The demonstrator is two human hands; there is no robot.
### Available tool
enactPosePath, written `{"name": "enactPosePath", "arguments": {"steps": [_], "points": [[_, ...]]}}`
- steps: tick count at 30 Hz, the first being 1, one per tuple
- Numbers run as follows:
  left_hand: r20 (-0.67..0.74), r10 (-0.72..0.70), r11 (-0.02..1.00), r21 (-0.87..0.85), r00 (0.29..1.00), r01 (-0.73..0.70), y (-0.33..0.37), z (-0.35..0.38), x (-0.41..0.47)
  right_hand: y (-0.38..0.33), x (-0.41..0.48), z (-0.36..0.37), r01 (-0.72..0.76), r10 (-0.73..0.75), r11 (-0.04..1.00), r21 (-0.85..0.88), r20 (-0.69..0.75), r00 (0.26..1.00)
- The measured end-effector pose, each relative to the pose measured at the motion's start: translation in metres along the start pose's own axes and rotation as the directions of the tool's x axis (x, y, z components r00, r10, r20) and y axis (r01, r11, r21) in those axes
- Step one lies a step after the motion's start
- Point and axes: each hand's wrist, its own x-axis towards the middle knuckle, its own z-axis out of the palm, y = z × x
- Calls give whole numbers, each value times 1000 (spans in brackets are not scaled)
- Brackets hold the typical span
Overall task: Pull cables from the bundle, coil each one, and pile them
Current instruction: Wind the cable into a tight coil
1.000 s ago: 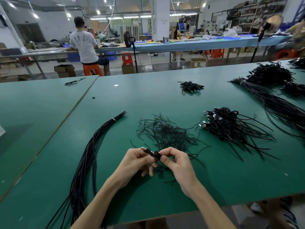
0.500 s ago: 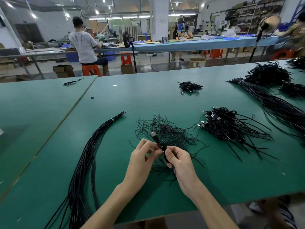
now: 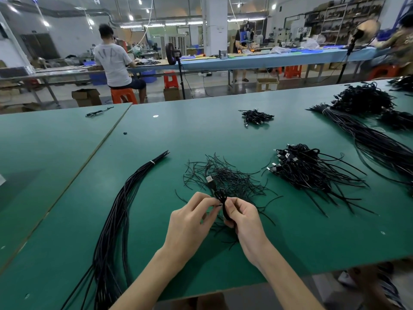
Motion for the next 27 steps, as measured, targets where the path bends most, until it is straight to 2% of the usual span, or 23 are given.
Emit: {"name": "enactPosePath", "arguments": {"steps": [2,4,6,10,12,15,17,19,21,22,23,24,25,27], "points": [[33,-73,996,-56,997,74,4,1,-1,0,1,0,0,0,1000,10,9,1000],[85,-271,937,-207,959,283,11,2,0,0,1,-1,-2,2,999,33,12,1000],[175,-472,776,-383,864,501,16,2,2,-1,1,-3,-3,2,997,82,14,1000],[397,-597,426,-580,697,694,19,-6,7,-3,1,-3,-7,-2,980,201,40,999],[533,-597,257,-581,600,772,16,-11,9,-4,0,-4,-17,3,974,226,61,998],[789,-467,-132,-509,400,850,12,-15,18,-4,0,-5,-28,-4,964,264,118,993],[887,-372,-360,-409,273,839,10,-18,21,-3,0,-5,-9,-30,960,280,136,990],[935,-302,-477,-316,185,820,7,-21,23,-3,-1,-6,8,-51,959,284,143,988],[947,-273,-477,-286,169,831,7,-23,24,-4,-2,-6,13,-56,964,267,154,987],[939,-288,-430,-303,188,851,7,-25,25,-4,-2,-6,10,-53,966,259,158,986],[916,-329,-328,-339,230,882,6,-26,26,-4,-3,-6,0,-42,967,256,157,987],[869,-393,-168,-388,300,906,5,-27,26,-5,-2,-6,-11,-28,967,255,149,988],[797,-454,22,-437,399,899,4,-27,25,-6,-2,-5,-21,-14,967,253,137,991],[598,-516,394,-470,613,790,0,-26,20,-6,-1,-3,-34,8,968,250,107,994]]}}
